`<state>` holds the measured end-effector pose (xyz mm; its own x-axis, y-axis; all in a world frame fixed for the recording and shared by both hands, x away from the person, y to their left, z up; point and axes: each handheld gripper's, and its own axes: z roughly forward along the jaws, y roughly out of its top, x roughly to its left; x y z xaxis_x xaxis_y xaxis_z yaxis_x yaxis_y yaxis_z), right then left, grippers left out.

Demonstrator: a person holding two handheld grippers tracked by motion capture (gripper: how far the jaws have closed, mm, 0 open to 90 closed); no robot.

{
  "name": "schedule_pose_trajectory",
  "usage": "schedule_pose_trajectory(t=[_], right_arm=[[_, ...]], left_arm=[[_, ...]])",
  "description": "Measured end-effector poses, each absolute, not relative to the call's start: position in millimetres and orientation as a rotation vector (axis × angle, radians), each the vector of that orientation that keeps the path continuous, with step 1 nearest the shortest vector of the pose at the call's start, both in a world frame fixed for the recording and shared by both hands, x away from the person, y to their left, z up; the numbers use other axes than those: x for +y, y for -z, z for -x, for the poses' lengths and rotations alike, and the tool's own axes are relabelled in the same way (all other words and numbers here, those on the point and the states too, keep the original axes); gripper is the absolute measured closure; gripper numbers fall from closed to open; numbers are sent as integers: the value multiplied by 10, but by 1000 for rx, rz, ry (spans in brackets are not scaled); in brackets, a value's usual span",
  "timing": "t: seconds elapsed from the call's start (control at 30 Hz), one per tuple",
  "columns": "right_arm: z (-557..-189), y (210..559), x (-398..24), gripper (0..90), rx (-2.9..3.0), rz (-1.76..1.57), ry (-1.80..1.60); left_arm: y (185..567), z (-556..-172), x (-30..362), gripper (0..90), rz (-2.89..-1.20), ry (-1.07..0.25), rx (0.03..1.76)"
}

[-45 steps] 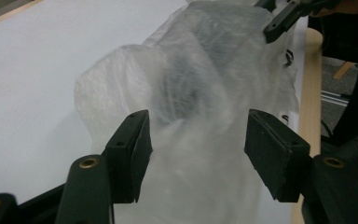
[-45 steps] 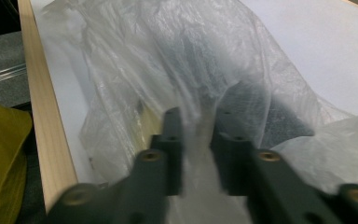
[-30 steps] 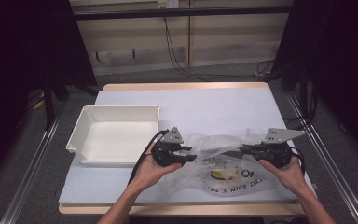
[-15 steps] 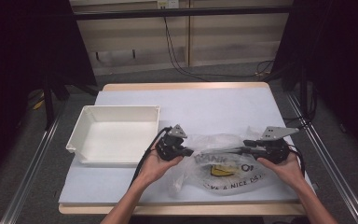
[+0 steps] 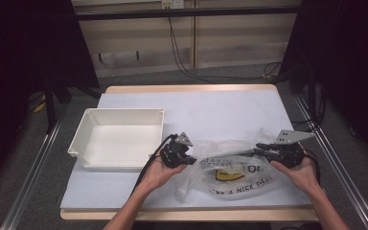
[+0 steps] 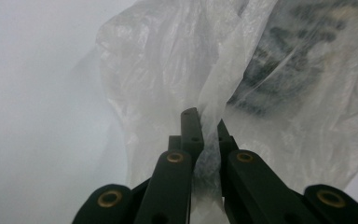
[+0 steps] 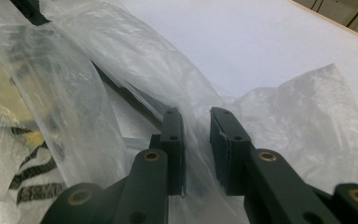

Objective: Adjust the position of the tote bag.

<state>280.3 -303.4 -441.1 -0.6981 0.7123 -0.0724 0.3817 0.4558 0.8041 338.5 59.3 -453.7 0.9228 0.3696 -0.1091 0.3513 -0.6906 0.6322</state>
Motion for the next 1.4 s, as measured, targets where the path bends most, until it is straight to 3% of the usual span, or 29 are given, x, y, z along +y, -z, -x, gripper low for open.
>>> schedule_pose_trajectory(t=[0.47,0.57,0.73,0.9,1.13,1.3,1.4], right_arm=[[-2742,4390,-3182,676,2286,-946,-1092],[-2726,4368,-3184,607,2276,-959,-1109],[-2626,4255,-3215,584,2238,-960,-1211],[-2503,4130,-3161,629,2217,-918,-1260],[-2383,4037,-3002,740,2247,-839,-1322],[-2377,4080,-2874,776,2294,-809,-1350],[-2395,4136,-2747,784,2344,-781,-1370]], left_arm=[[4608,-3327,543,864,-2462,-85,505],[4576,-3320,543,799,-2462,-98,510],[4469,-3302,642,687,-2354,-75,529],[4309,-3240,734,567,-2281,-93,507],[4063,-3183,807,502,-2188,-112,460],[3986,-3209,680,530,-2148,-89,414],[4005,-3261,537,634,-2147,-62,351]])
